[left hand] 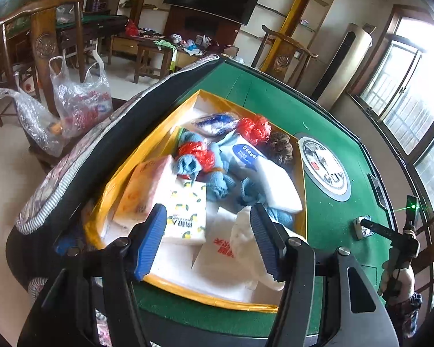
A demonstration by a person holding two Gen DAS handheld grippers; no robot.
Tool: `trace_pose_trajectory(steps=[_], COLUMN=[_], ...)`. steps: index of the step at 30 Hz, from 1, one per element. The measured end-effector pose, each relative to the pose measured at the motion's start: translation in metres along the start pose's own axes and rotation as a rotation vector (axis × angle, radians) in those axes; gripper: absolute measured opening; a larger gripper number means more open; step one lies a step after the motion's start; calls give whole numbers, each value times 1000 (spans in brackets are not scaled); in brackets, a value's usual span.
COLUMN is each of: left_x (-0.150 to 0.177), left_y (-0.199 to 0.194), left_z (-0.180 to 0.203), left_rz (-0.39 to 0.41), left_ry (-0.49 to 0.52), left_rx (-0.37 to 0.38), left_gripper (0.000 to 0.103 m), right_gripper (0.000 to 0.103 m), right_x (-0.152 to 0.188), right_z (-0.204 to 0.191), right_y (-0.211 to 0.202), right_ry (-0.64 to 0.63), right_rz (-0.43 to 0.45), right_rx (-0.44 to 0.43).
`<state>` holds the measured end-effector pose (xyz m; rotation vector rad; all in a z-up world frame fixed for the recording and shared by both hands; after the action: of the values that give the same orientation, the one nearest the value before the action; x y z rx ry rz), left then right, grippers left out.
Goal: Organize soft objects
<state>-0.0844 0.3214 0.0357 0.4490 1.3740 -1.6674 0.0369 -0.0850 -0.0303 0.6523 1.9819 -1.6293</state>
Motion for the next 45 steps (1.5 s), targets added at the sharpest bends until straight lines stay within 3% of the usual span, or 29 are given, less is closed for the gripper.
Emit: trace_pose_trajectory(steps=[6, 8, 11, 17, 23, 29, 37, 40, 45], left_x=[7, 9, 11, 14, 19, 21, 22, 25, 27], left_y=[-1, -2, -5, -6, -6, -13, -26, -29, -31], left_z=[-2, -1, -3, -16, -25, -42, -76, -85, -92], left_rz=[-3, -1, 3, 6, 2, 20, 45, 47, 50], left_ry=[-13, -7, -11, -40, -63, -91, -141, -155, -157], left_rx=[4, 8, 15, 18, 22, 6, -36, -42, -51], left_gripper=[59, 59, 59, 59, 59, 59, 59, 59, 59], right_gripper=[82, 70, 62, 61, 62, 62, 62, 62, 64], right_x=[1, 3, 8, 2, -8, 15, 49, 58, 68], right_z=[-5, -12, -23, -52, -141, -259, -369, -391, -401], right_y=[6, 4, -4, -31, -72, -83, -66, -50, -30], right_ry=[26, -3, -26, 9, -117, -345, -575, -626, -596], right_rz=[32, 33, 30, 57, 80, 42, -14, -38, -127], right_rx=[-49, -65, -96, -240, -433, -568, -605, -580, -580])
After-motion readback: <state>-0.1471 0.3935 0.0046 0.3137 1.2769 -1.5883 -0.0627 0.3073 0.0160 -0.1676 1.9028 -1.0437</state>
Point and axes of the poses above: each gripper's, at about its wrist camera, not at the fingertips, and y roughly the way its jaws point, z to its right, x to its underside, the point moved 6 cm from there along y, roughly the way its jaws point, and after that the axes turned 10 degrees about z, right-handed, at the moved point
